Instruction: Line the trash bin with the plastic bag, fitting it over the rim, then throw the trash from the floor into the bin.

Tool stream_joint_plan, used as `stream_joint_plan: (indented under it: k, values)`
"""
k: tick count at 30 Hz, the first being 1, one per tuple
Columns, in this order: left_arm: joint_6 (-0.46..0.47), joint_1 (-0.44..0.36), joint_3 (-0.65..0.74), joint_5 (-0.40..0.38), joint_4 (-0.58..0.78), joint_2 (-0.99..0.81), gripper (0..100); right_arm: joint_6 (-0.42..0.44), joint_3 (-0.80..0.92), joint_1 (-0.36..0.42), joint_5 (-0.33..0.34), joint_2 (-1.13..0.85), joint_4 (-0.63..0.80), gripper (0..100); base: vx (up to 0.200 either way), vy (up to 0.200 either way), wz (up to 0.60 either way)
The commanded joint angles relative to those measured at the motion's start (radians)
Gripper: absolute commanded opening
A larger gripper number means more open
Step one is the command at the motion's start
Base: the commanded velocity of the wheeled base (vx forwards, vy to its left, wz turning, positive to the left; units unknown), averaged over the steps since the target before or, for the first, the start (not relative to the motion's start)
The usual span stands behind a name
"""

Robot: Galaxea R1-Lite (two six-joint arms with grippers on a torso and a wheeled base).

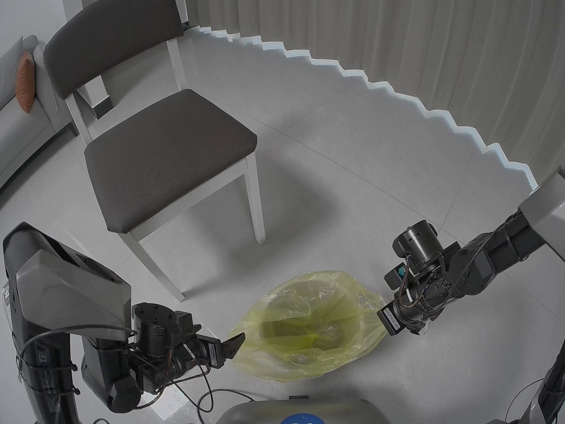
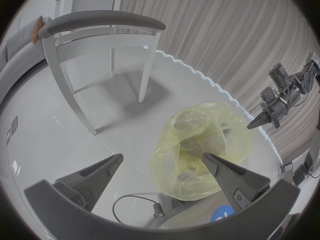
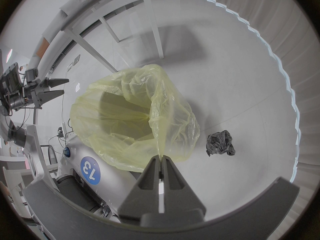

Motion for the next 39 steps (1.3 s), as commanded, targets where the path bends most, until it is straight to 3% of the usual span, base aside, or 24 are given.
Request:
stream_joint_plan:
  k: [1, 18, 29, 39]
  values:
    - [-0.001, -0.003, 0.002, 0.001, -0.001, -0.003, 100, 0.000, 0.008, -0.003, 0.000, -0.059, 0.015, 0, 0.000, 0.000, 0.00]
    - [-0.001, -0.005, -0.010, 0.008, 0.001, 0.007, 100, -0.012, 0.042, -0.025, 0.000, 0.005, 0.028, 0, 0.000, 0.000, 0.00]
    - [0.001, -0.006, -0.029, 0.008, 0.002, 0.030, 100, -0.031, 0.034, -0.048, 0.014, 0.157, -0.094, 0, 0.000, 0.000, 0.00]
    - [0.004, -0.006, -0.053, 0.001, 0.004, 0.070, 100, -0.064, 0.043, -0.043, 0.019, 0.183, -0.107, 0, 0.000, 0.000, 0.00]
